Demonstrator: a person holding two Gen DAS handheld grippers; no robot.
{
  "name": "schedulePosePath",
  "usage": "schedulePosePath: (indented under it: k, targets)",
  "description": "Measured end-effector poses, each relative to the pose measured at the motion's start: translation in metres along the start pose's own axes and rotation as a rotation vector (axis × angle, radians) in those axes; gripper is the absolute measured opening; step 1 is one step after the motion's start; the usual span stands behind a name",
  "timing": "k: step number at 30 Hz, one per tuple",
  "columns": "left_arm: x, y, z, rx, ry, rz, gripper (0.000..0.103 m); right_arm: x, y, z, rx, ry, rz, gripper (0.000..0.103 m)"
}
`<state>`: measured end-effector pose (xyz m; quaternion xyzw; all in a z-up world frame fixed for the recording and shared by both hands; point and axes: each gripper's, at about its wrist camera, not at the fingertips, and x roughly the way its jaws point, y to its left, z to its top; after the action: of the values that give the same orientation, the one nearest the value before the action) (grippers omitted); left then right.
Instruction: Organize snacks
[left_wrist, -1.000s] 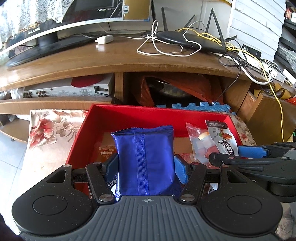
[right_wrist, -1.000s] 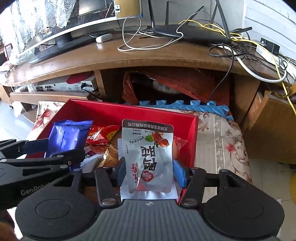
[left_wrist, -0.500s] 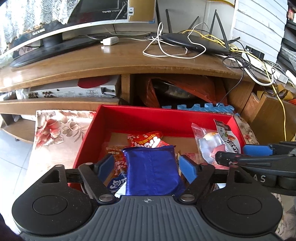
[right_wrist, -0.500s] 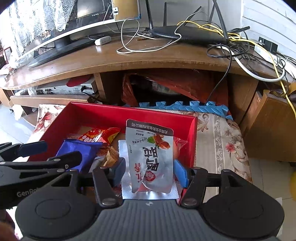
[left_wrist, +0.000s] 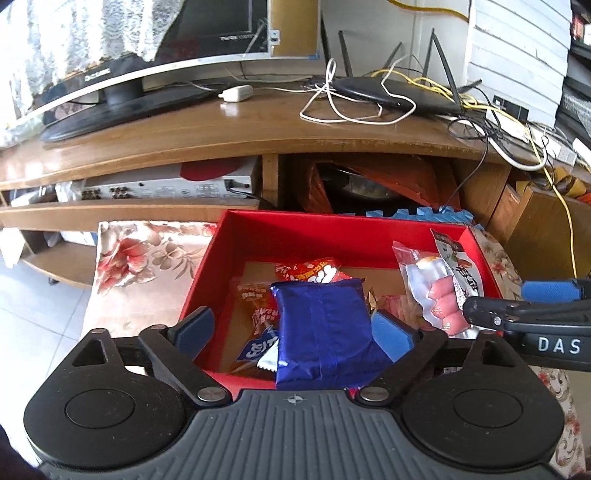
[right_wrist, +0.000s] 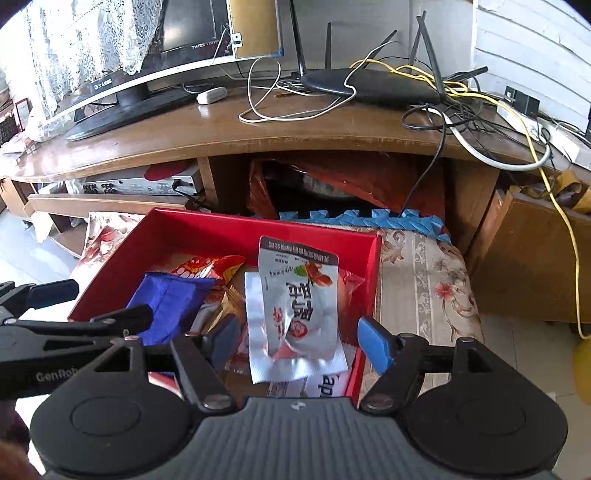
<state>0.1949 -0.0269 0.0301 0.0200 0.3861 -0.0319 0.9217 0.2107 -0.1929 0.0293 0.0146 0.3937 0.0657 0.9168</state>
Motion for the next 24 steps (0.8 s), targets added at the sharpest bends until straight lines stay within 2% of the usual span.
schedulePosePath:
  k: [7,24]
  targets:
    - [-0.017,0.001,-0.012,-0.005,-0.013,-0.005,0.103,-0.017,0.003,-0.012,0.02,-0.017,0.009,0.08]
    - [-0.043,-0.003,-0.05,0.015,-0.002,-0.024,0.103,-0.055,0.008,-0.059,0.04,-0.008,0.01,0.082]
